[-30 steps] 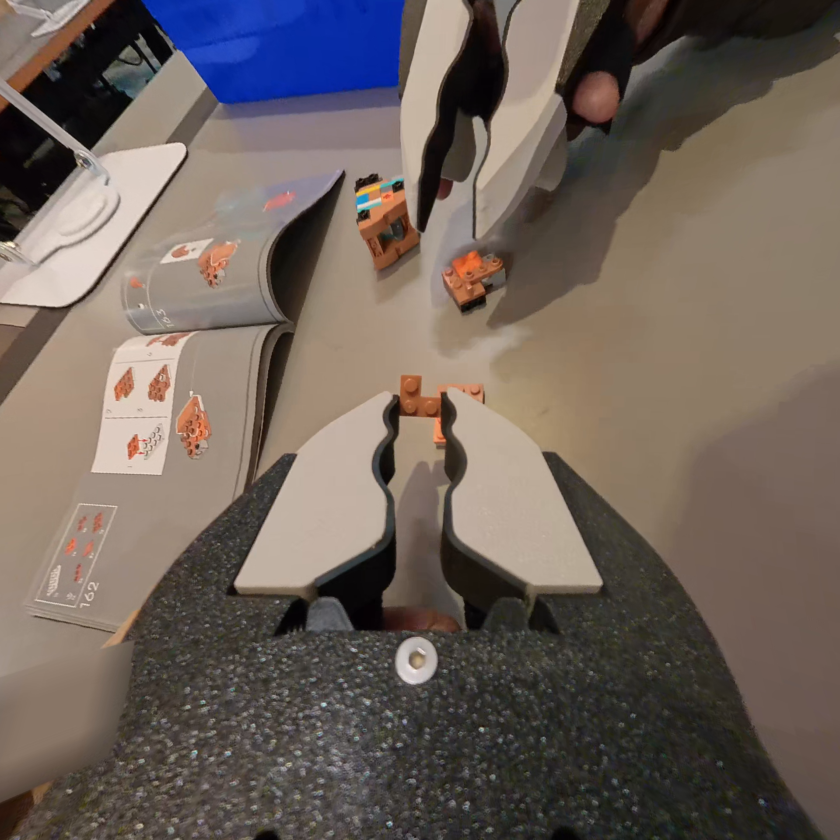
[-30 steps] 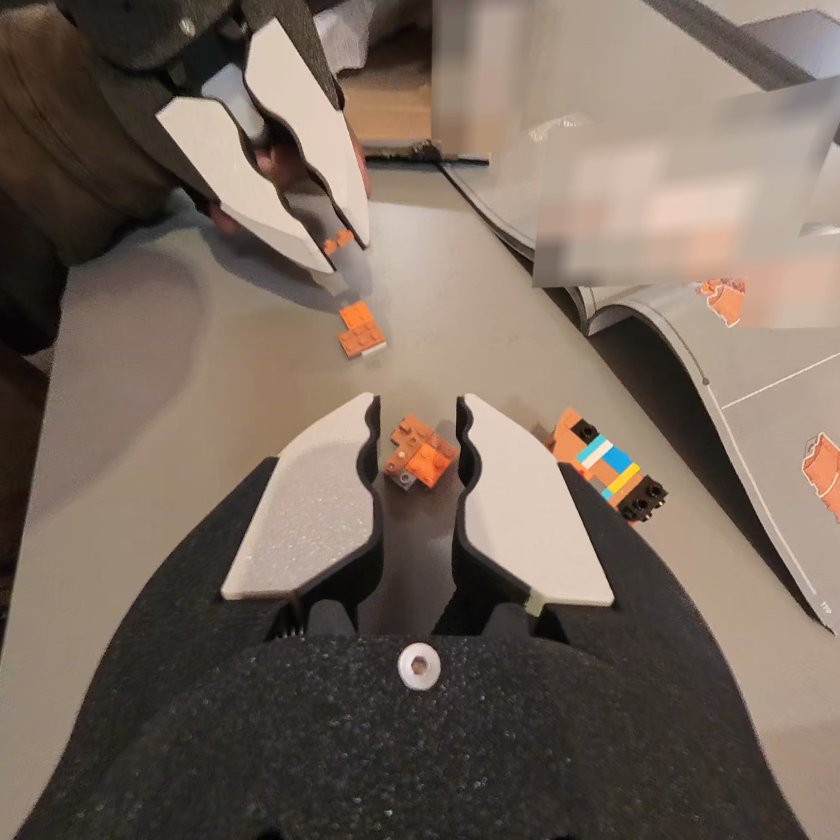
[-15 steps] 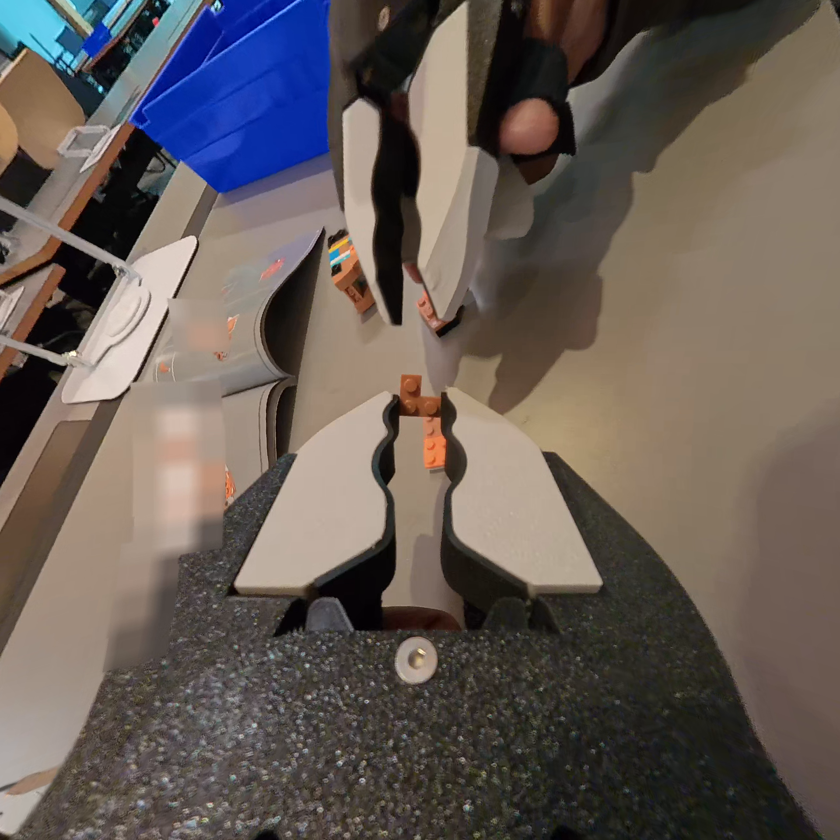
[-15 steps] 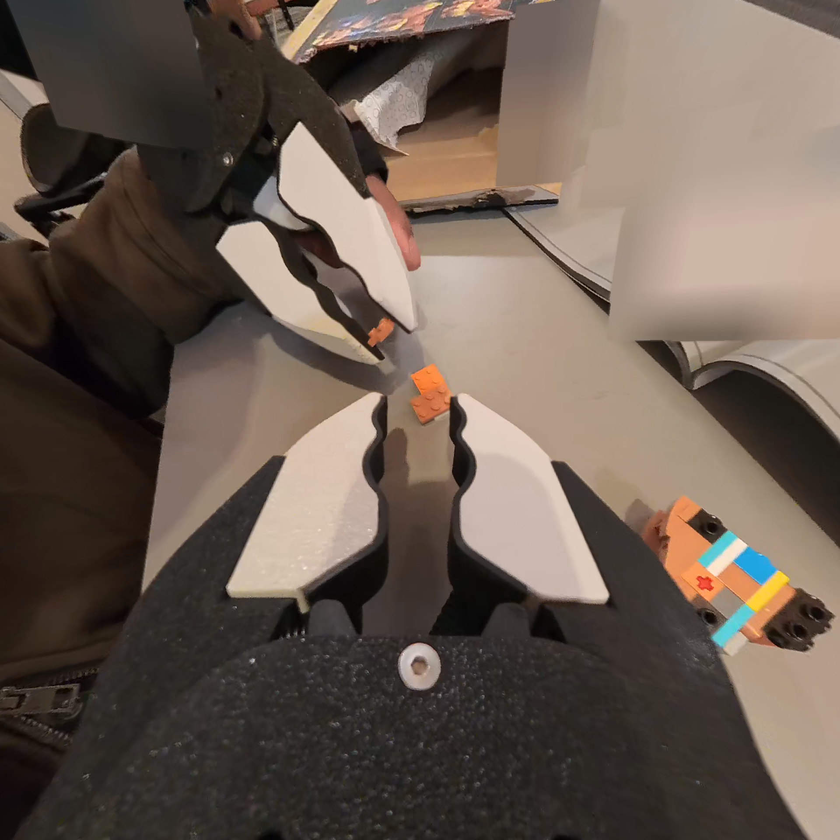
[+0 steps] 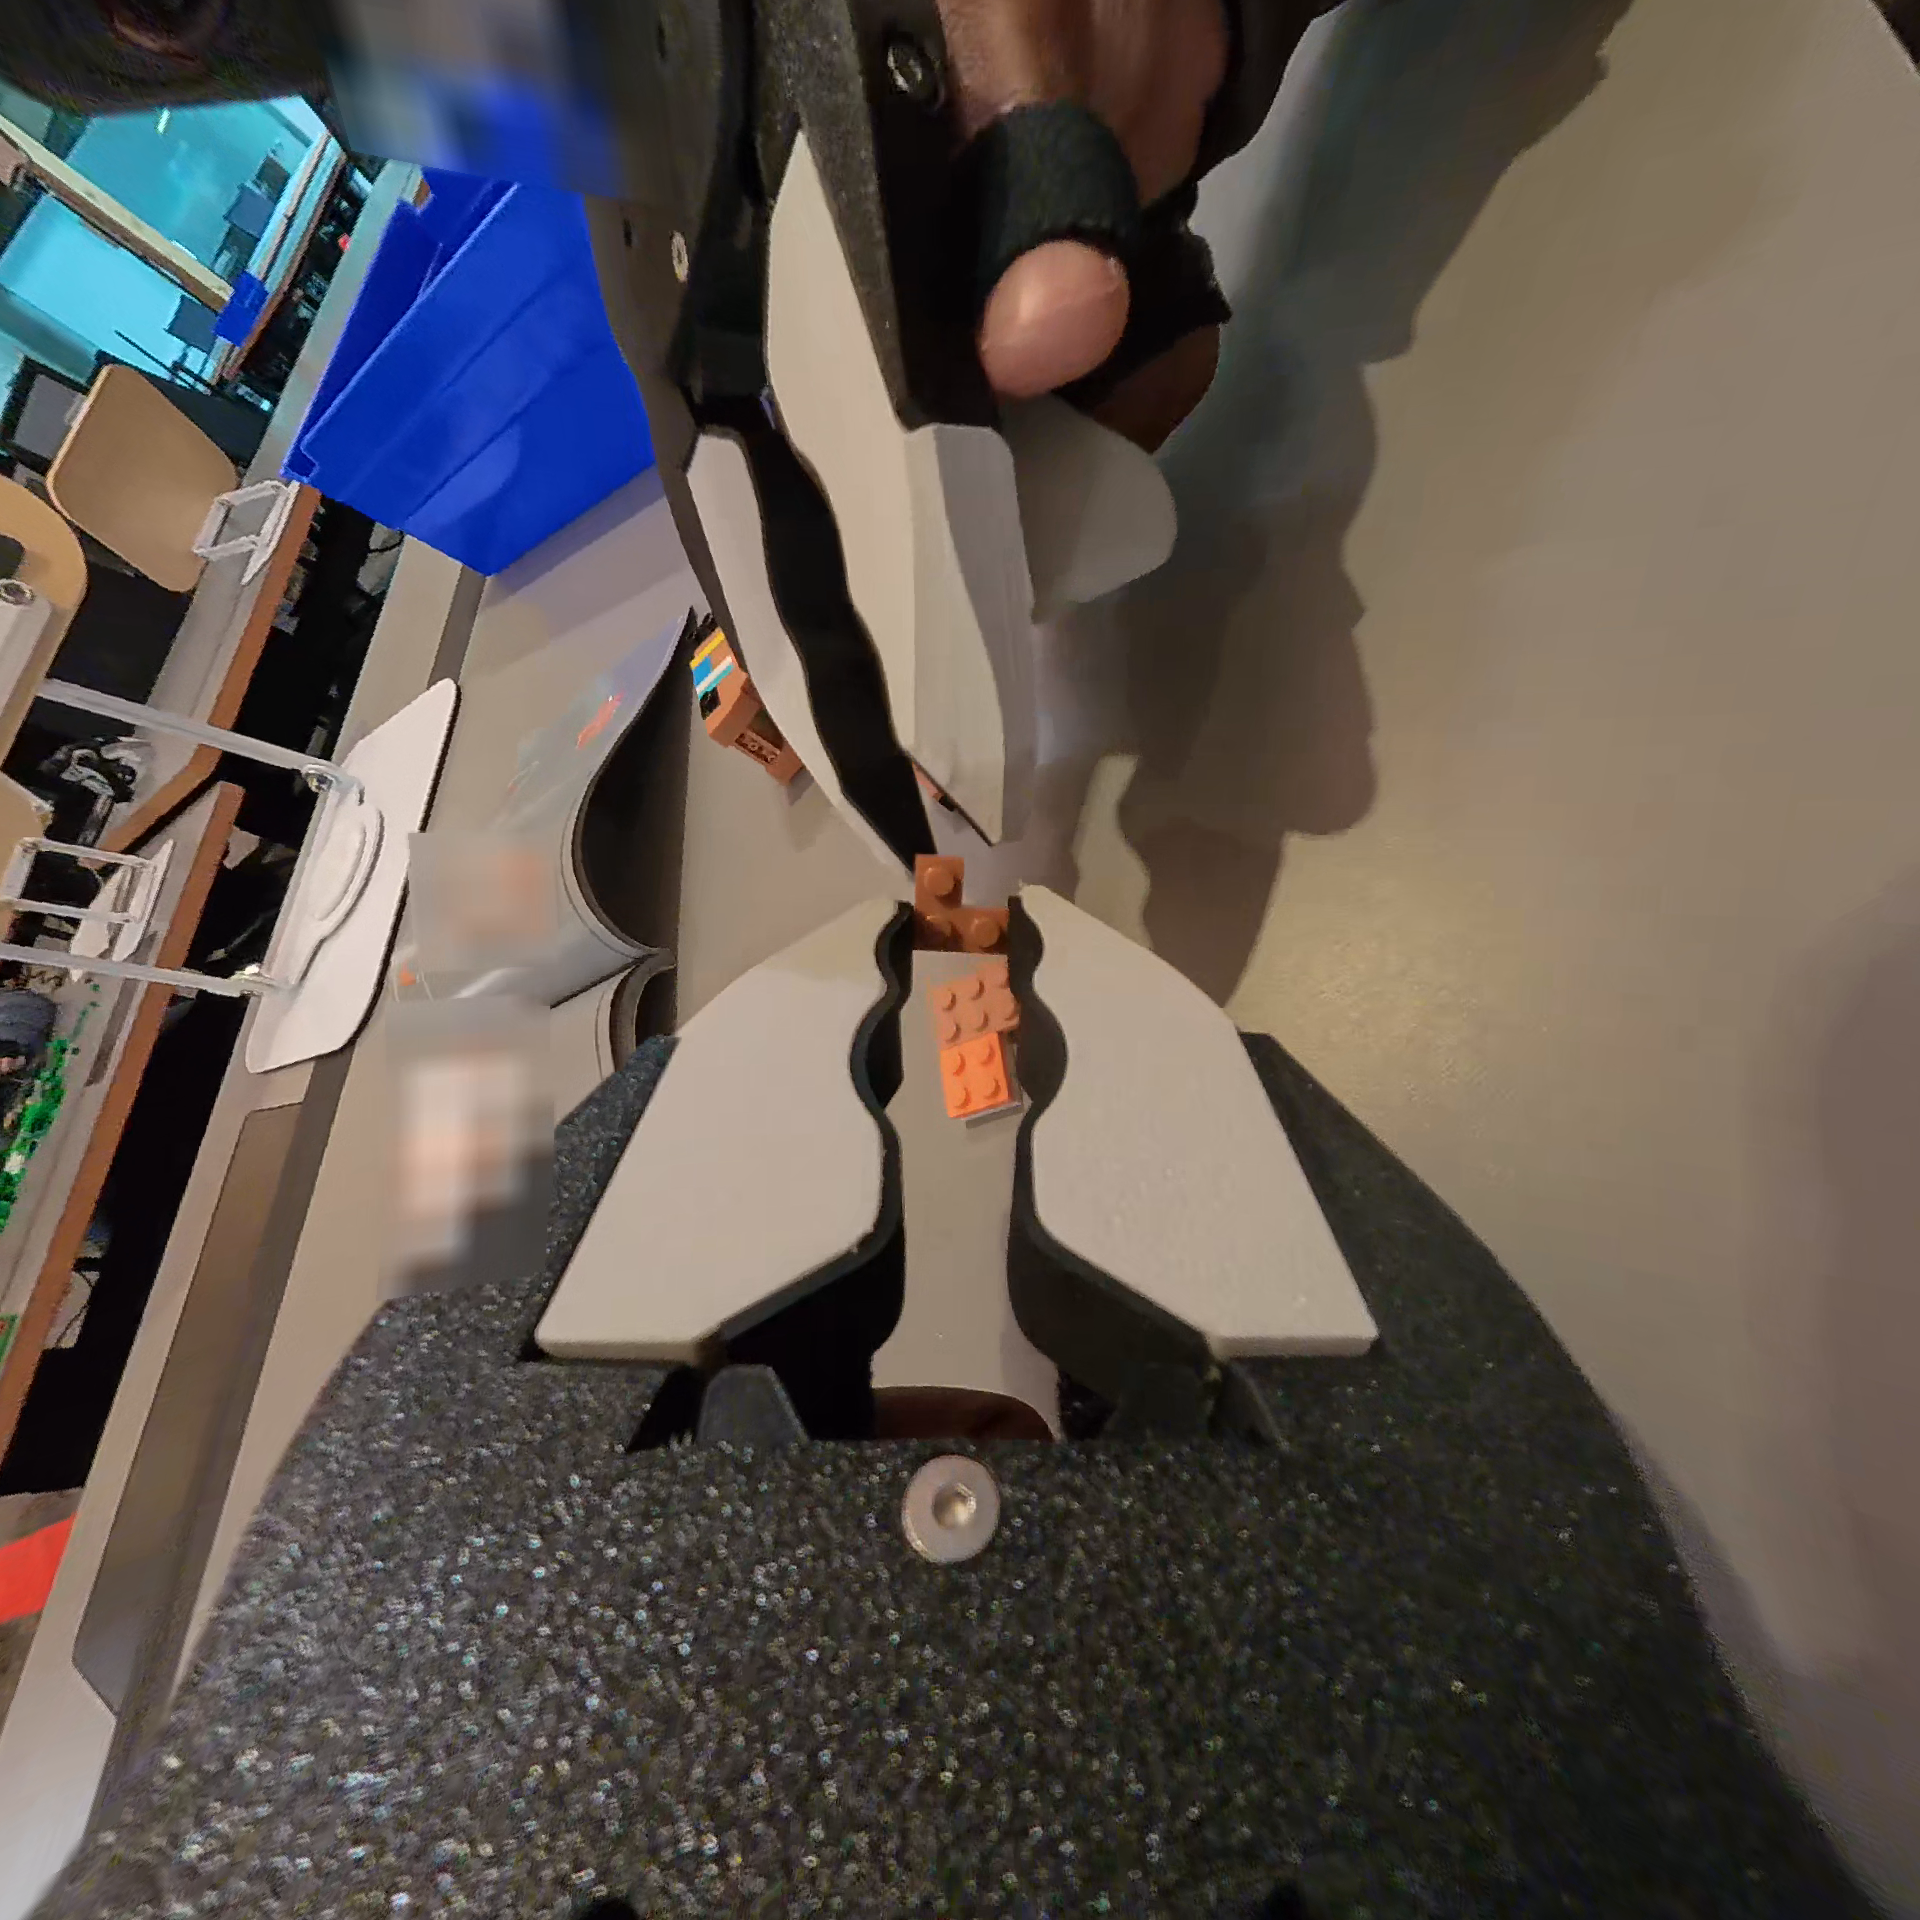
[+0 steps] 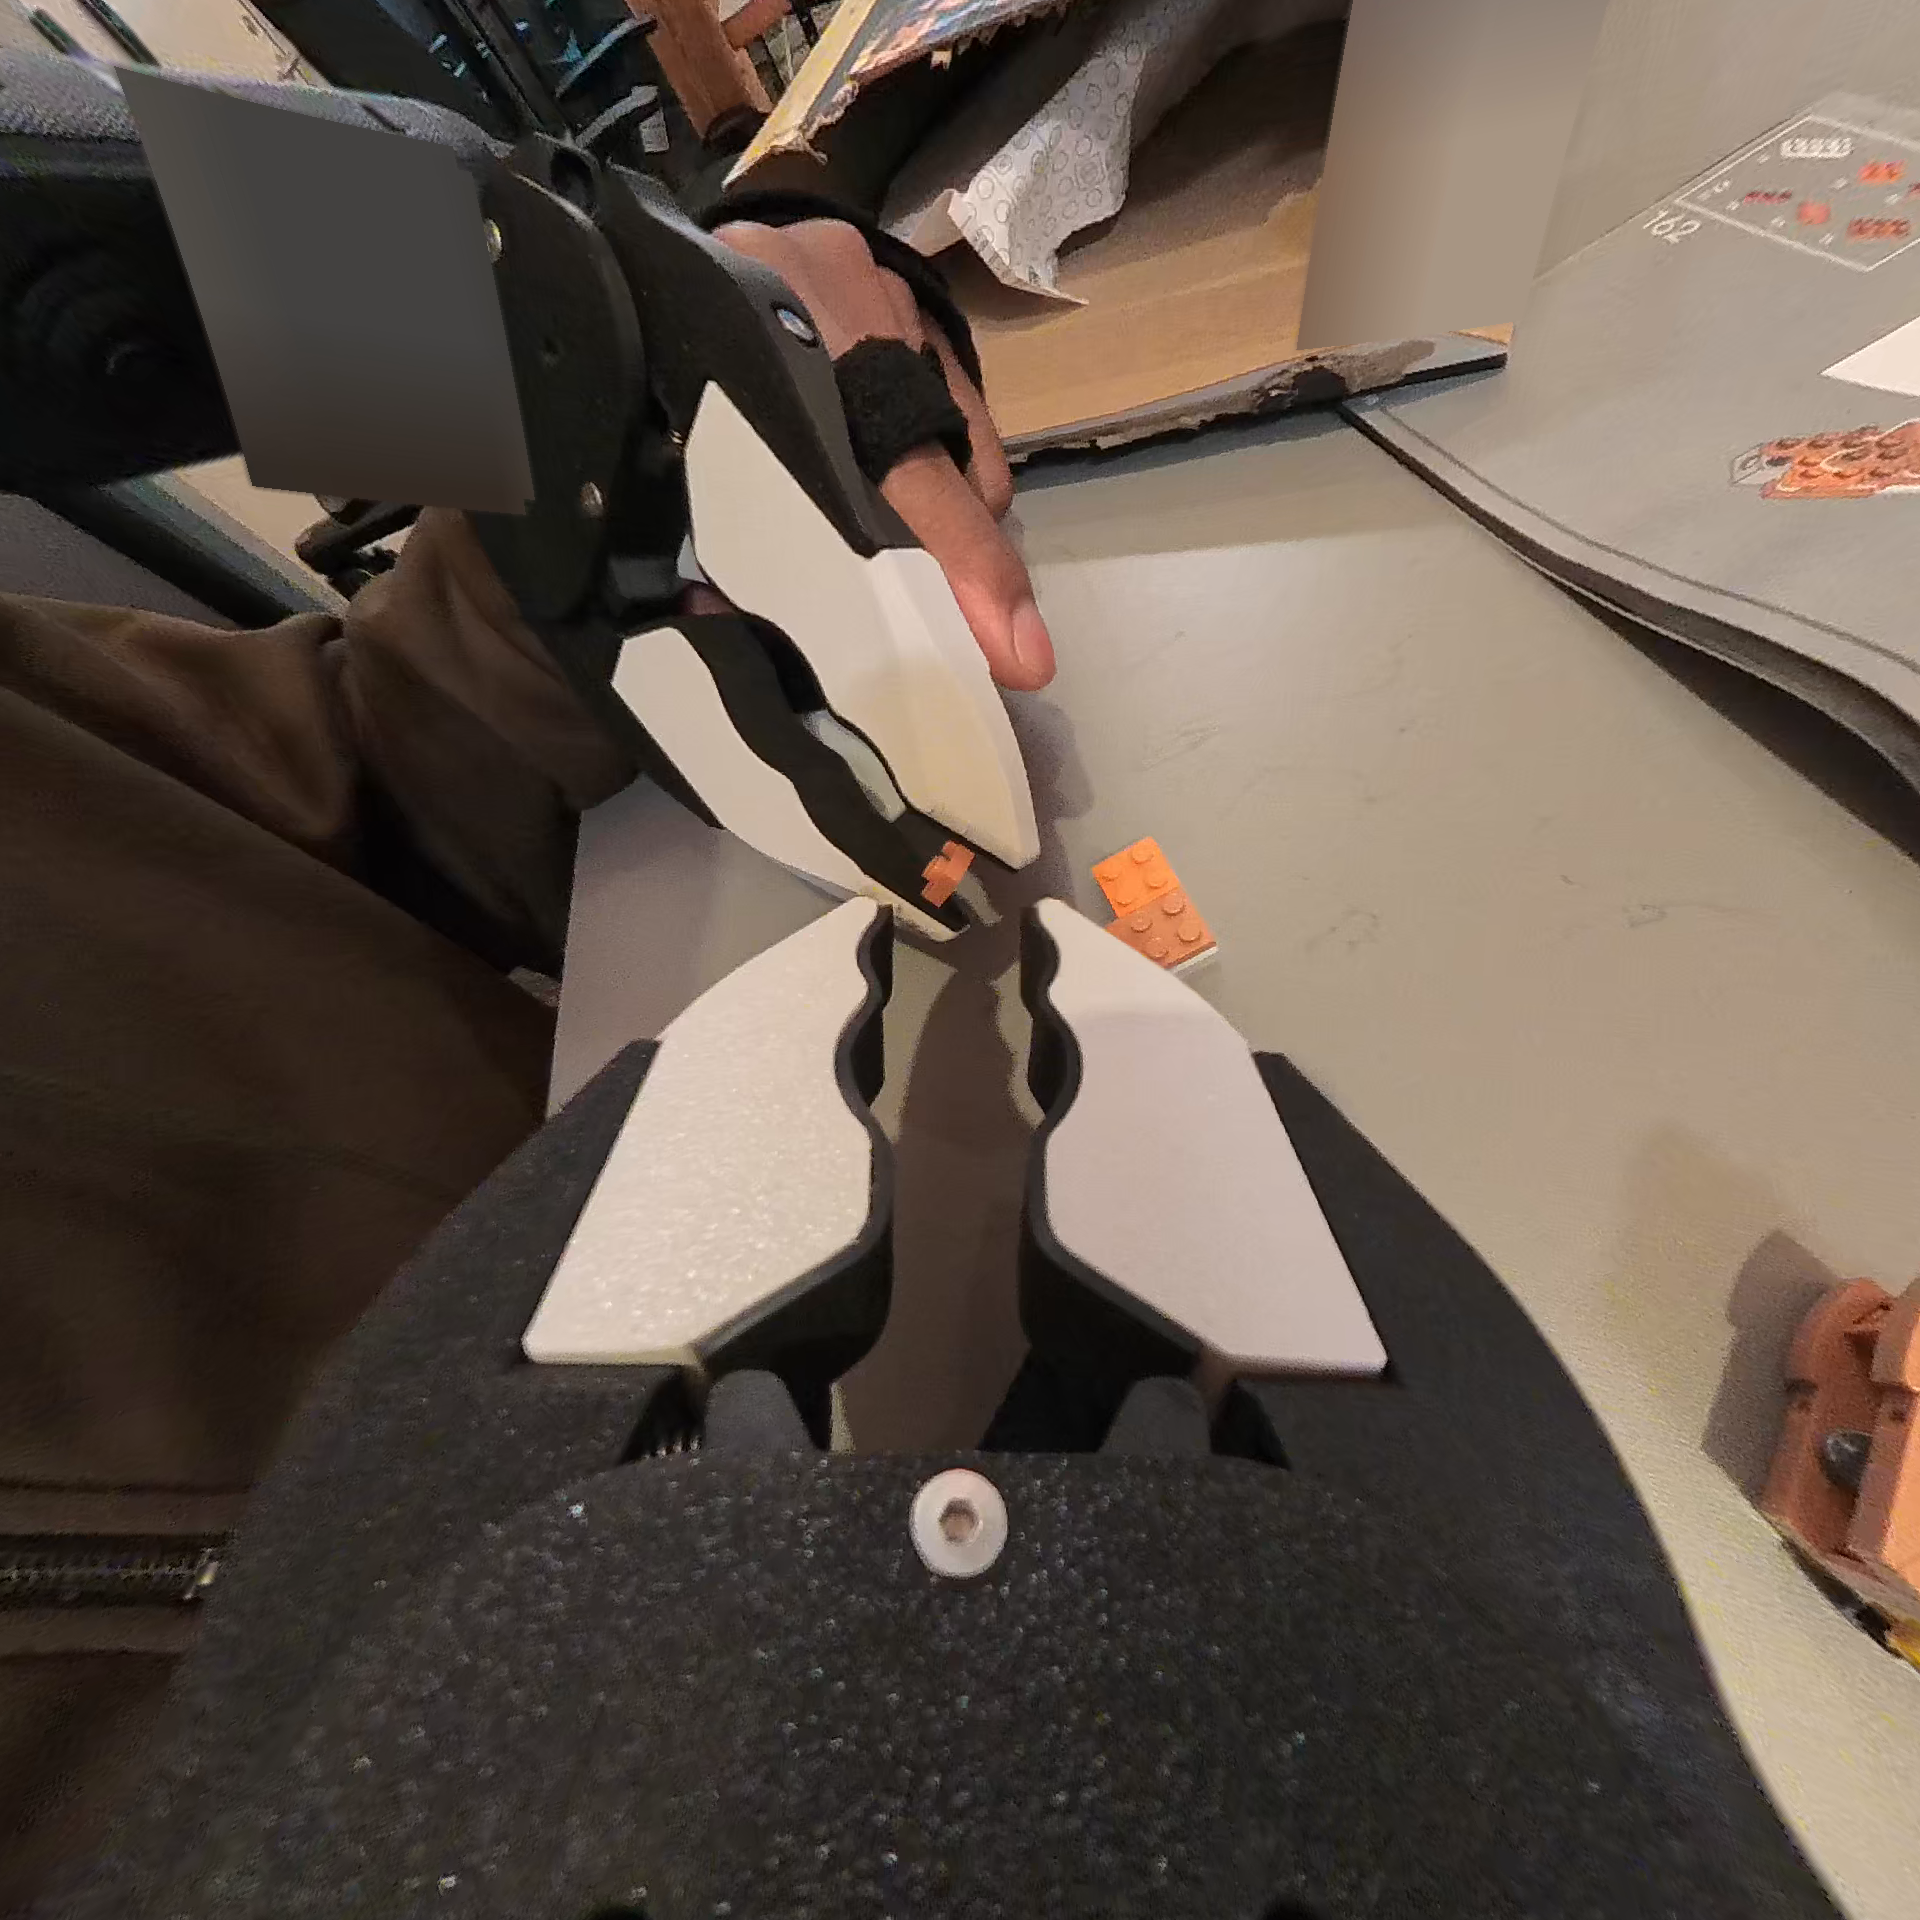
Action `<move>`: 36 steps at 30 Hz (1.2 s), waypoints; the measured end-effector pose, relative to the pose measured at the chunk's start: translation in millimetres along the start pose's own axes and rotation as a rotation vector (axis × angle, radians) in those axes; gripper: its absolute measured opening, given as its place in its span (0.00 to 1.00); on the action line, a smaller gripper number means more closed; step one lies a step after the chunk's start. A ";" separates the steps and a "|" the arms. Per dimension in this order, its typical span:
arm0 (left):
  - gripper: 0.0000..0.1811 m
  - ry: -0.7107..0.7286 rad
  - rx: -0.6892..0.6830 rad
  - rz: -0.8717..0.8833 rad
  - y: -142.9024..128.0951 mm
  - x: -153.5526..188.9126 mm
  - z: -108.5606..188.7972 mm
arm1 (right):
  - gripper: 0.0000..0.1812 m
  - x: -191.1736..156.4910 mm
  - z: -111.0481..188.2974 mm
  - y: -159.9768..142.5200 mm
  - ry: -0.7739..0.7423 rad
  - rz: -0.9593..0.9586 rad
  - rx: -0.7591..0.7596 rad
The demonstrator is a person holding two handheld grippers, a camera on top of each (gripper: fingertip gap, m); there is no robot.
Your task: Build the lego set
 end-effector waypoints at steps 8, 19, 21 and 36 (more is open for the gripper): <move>0.10 0.028 0.000 -0.050 2.4 0.7 -2.4 | 0.11 -0.7 -1.3 -2.2 -0.002 -0.017 -0.010; 0.10 0.041 -0.007 -0.076 3.4 1.6 -3.4 | 0.09 0.2 -0.7 -5.9 0.005 -0.035 -0.002; 0.10 0.041 -0.006 -0.078 3.8 1.7 -3.6 | 0.09 0.5 -0.5 -6.2 0.008 -0.039 -0.002; 0.09 0.051 -0.010 -0.078 3.4 0.8 -3.5 | 0.10 4.8 2.0 -7.7 -0.014 -0.031 0.003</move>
Point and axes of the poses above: each gripper's, where its closed fingertips meet, z back along the fingers, y out of its top, x = y × z across the jaws, the point moved 6 cm from there along z, back along the fingers
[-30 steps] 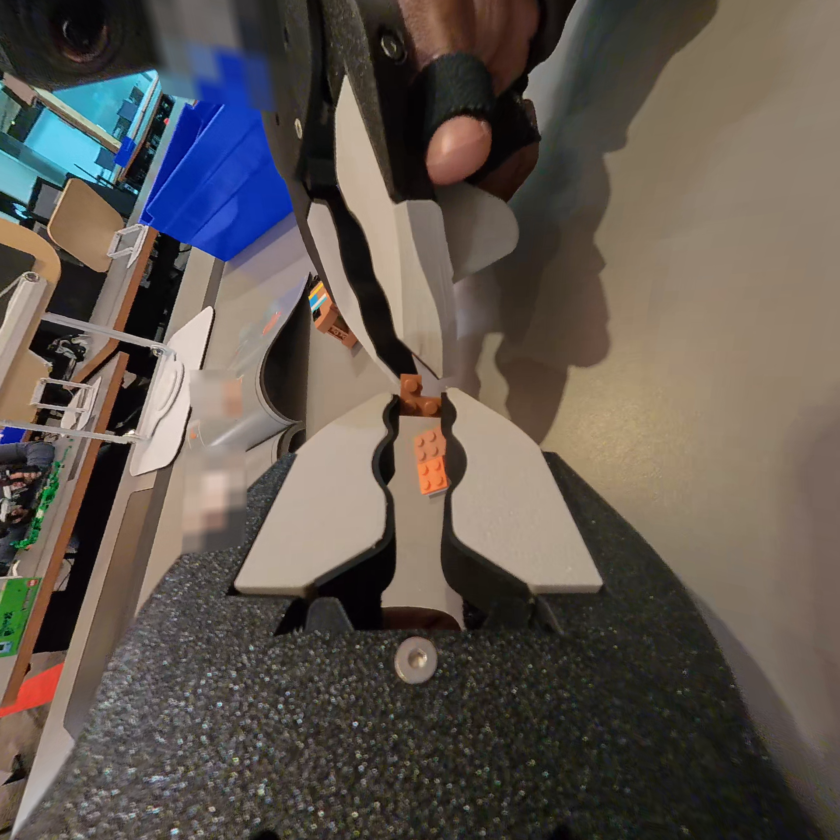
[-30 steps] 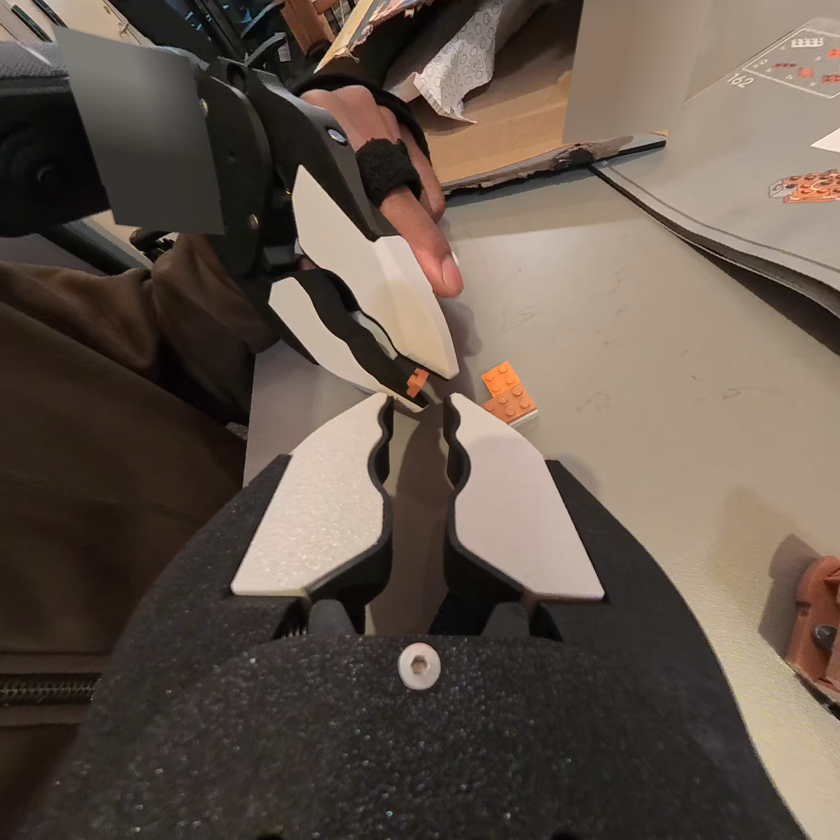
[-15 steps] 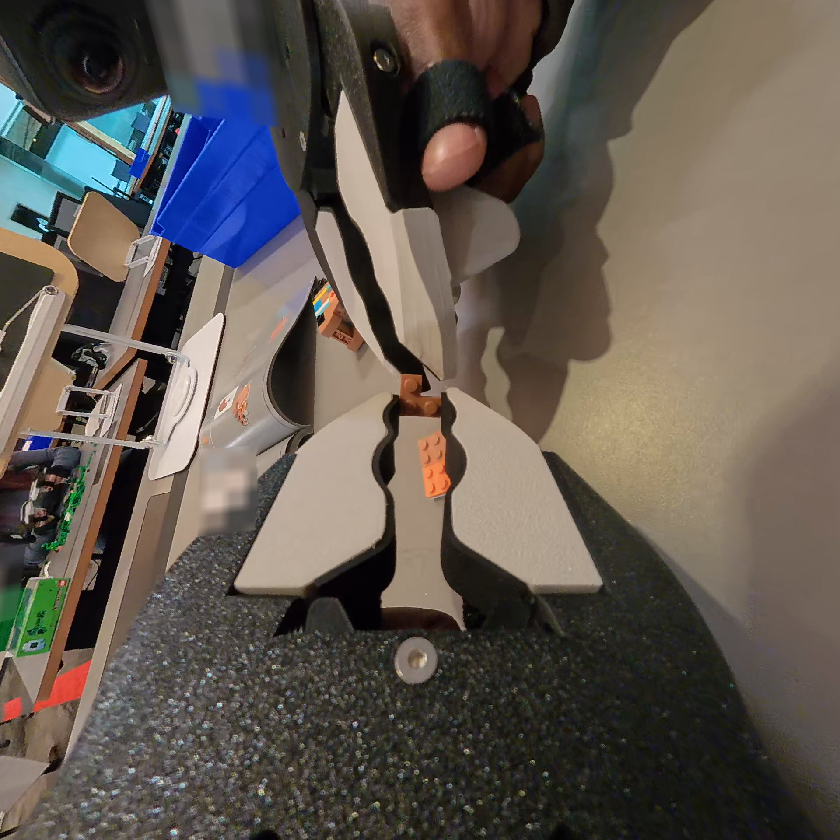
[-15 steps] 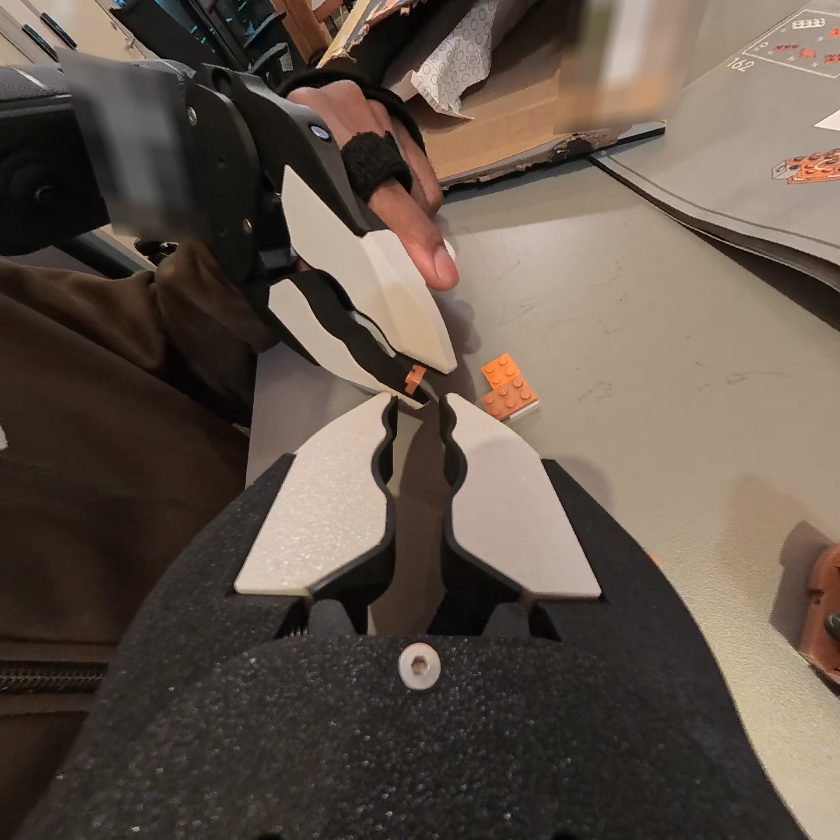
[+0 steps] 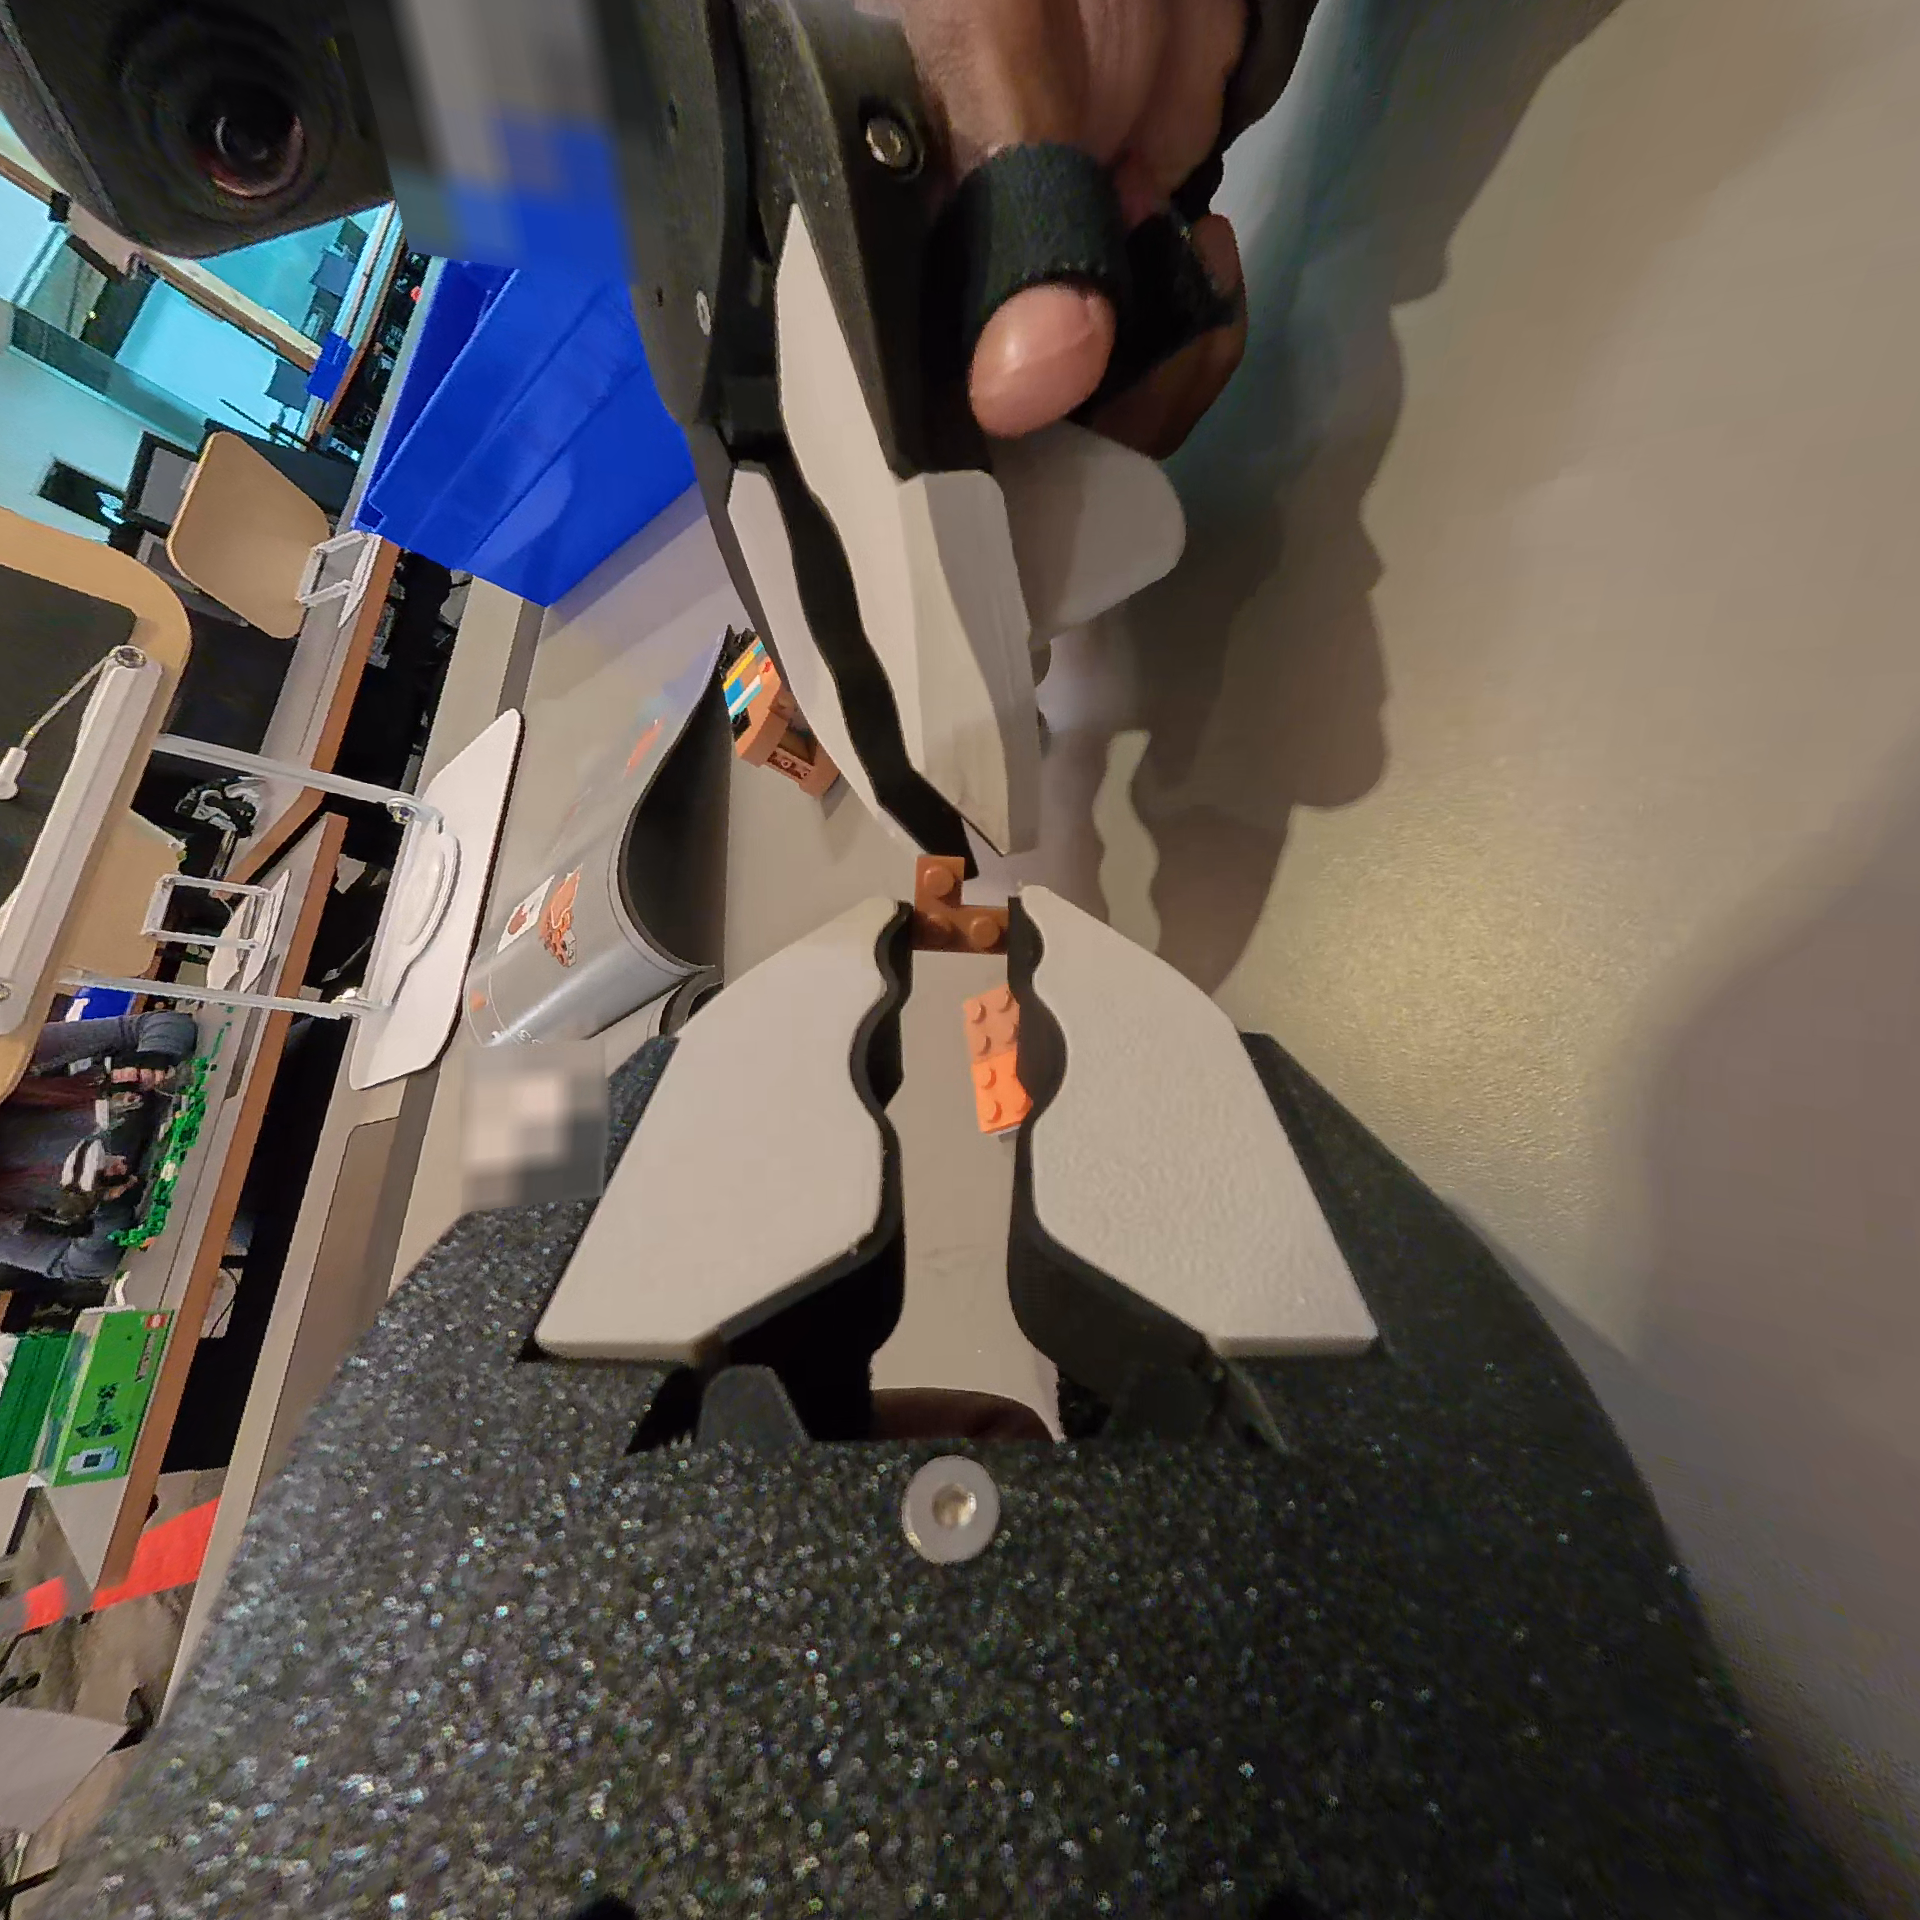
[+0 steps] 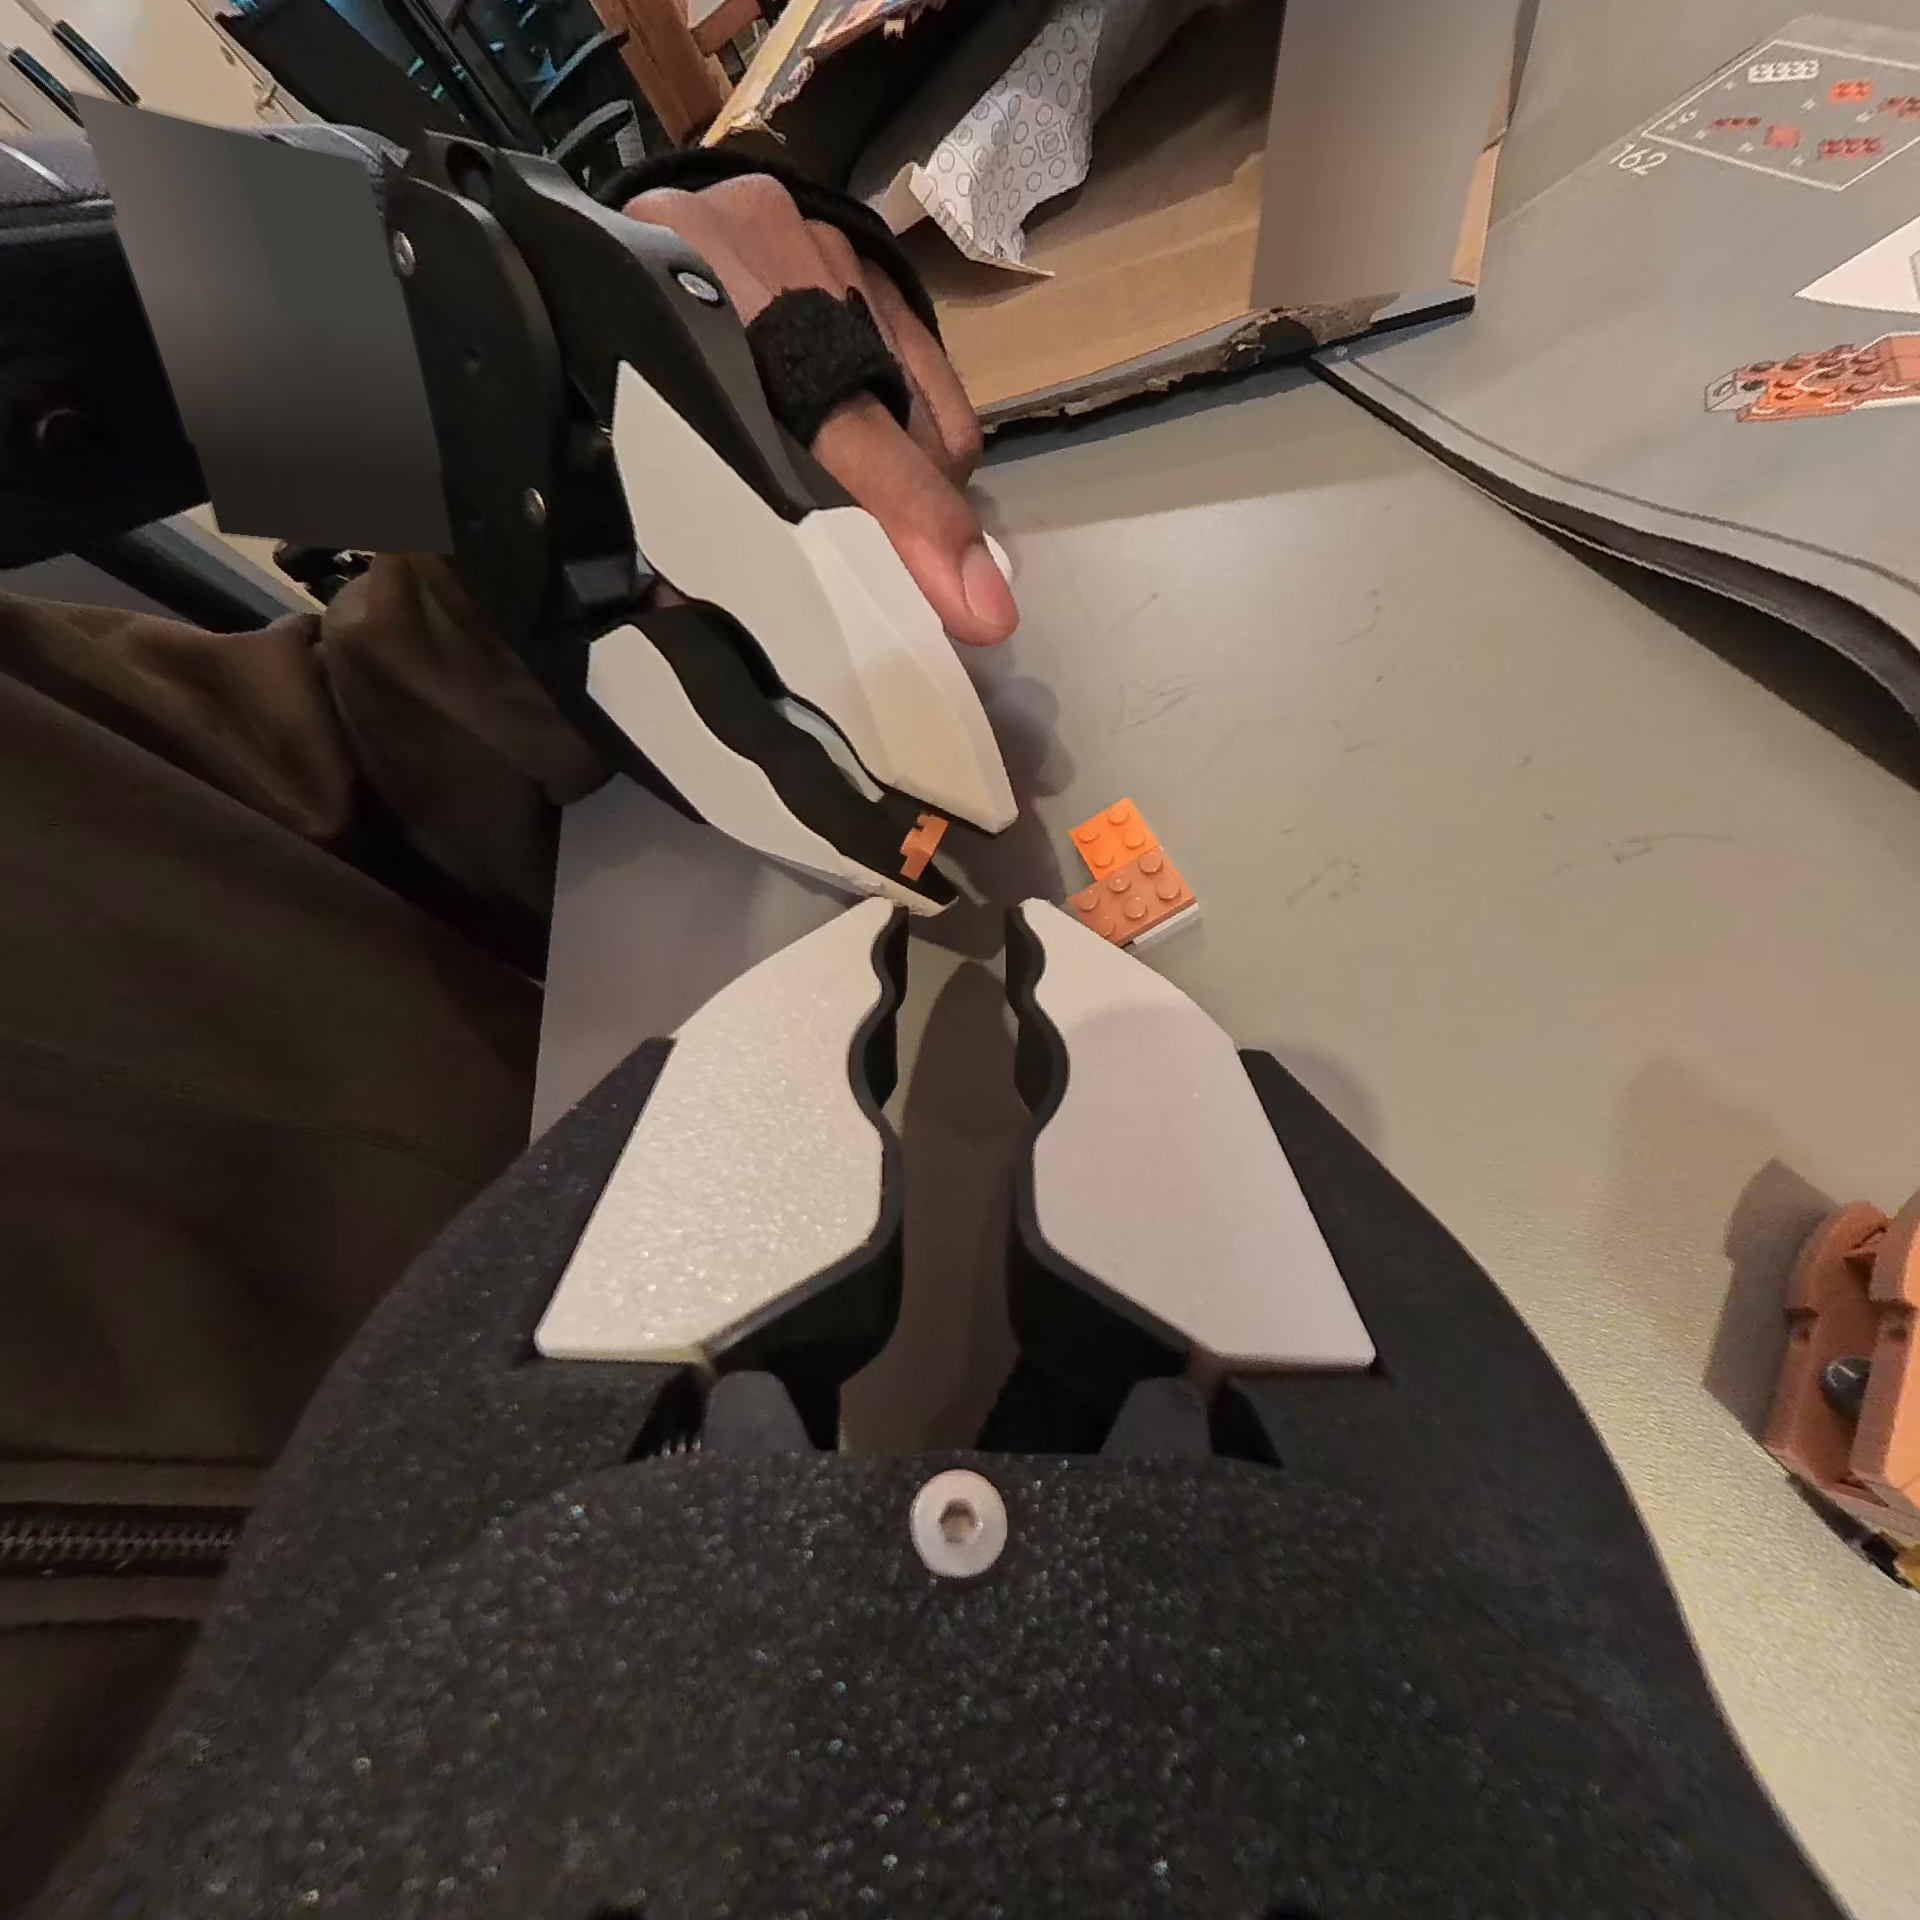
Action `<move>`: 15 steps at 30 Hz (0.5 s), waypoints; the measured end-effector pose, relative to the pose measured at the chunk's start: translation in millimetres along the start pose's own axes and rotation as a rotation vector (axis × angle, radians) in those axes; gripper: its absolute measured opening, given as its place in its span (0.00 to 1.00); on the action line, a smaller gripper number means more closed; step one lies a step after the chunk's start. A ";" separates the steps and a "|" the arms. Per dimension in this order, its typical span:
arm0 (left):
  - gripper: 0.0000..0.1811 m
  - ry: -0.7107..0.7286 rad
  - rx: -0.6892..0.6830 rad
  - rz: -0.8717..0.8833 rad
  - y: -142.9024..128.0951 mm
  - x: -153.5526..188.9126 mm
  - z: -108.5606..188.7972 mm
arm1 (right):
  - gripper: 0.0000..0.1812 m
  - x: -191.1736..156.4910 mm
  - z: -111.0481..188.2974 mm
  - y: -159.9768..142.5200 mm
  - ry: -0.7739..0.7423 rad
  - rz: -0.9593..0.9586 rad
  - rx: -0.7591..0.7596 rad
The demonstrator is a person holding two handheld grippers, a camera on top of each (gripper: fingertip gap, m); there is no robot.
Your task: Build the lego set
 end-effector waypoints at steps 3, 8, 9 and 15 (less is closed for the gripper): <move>0.09 0.001 0.003 -0.003 0.5 0.1 0.0 | 0.10 -1.0 0.3 0.0 0.006 -0.002 0.000; 0.10 0.005 0.000 -0.007 0.1 -0.1 -0.2 | 0.10 -3.2 -0.3 -0.8 0.018 -0.004 -0.008; 0.10 0.005 -0.001 -0.007 -0.2 -0.1 -0.1 | 0.10 -3.4 -0.2 -1.0 0.017 -0.002 -0.010; 0.10 0.066 -0.061 0.017 -13.8 -10.9 10.6 | 0.10 -0.4 1.4 -1.5 -0.007 0.008 -0.013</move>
Point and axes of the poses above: each gripper's, where its closed fingertips meet, z back along the fingers, y out of its top, x = y × z across the jaws, the point moved 6 cm from there along z, back along the fingers
